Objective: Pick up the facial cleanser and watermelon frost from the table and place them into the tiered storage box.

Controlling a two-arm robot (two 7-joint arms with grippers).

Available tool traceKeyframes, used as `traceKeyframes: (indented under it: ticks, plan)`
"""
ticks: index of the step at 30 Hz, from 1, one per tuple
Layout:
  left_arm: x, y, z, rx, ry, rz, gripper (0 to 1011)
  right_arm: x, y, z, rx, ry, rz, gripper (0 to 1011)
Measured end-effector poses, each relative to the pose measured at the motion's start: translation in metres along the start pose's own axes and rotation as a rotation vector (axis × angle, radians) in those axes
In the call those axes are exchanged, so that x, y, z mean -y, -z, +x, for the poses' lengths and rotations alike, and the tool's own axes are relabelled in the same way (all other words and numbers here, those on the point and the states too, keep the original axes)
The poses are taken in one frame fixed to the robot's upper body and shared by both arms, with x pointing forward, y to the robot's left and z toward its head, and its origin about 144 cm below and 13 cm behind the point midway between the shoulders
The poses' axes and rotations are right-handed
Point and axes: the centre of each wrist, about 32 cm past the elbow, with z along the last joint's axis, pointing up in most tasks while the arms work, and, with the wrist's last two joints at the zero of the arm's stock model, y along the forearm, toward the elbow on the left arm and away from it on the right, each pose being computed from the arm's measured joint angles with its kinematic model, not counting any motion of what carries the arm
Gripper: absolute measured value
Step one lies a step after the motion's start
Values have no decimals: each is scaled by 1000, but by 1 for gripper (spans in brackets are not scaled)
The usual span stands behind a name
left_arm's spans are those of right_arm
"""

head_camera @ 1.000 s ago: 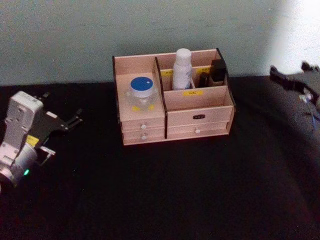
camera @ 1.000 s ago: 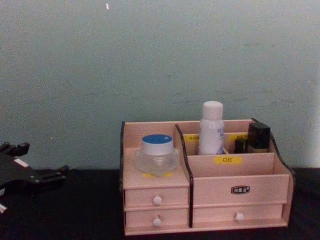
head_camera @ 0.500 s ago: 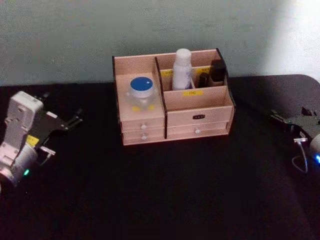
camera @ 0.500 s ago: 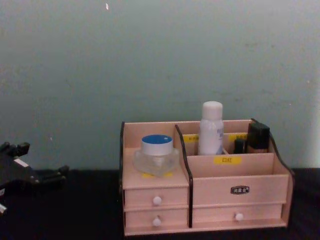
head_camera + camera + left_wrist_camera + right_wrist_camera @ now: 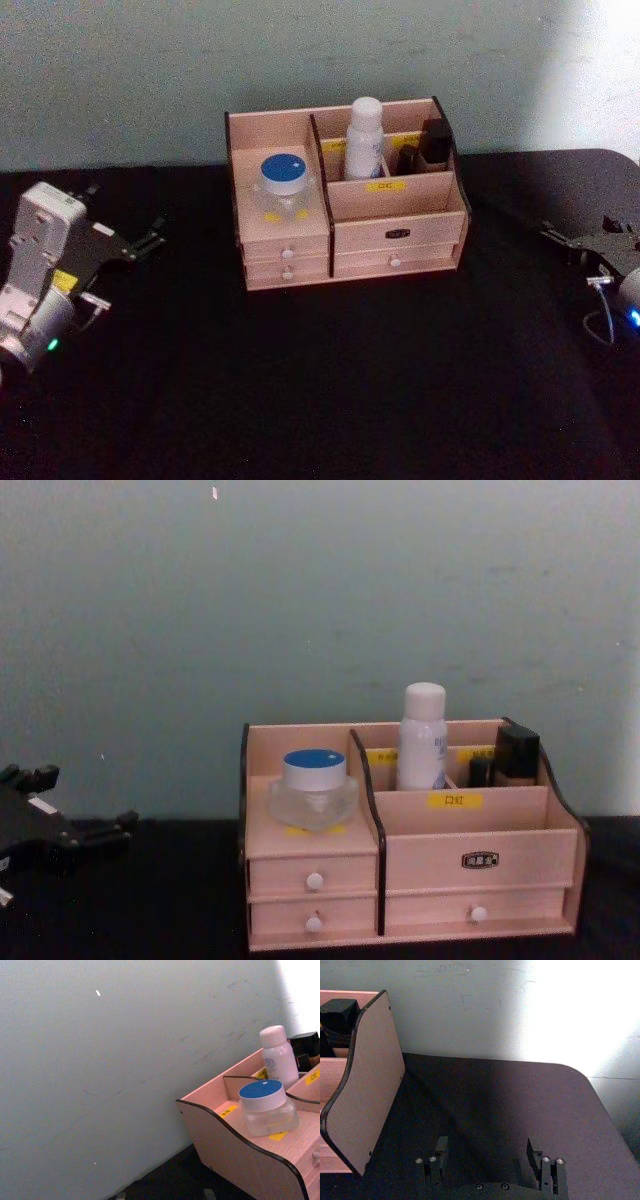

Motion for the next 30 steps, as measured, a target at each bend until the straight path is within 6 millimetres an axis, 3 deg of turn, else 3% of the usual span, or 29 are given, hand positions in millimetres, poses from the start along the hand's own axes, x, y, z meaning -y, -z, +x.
traceKeyframes:
  ticks: [30]
  plan:
    - [0, 0, 0, 0, 0, 0, 1001, 1, -1, 0, 0, 0, 2, 1003]
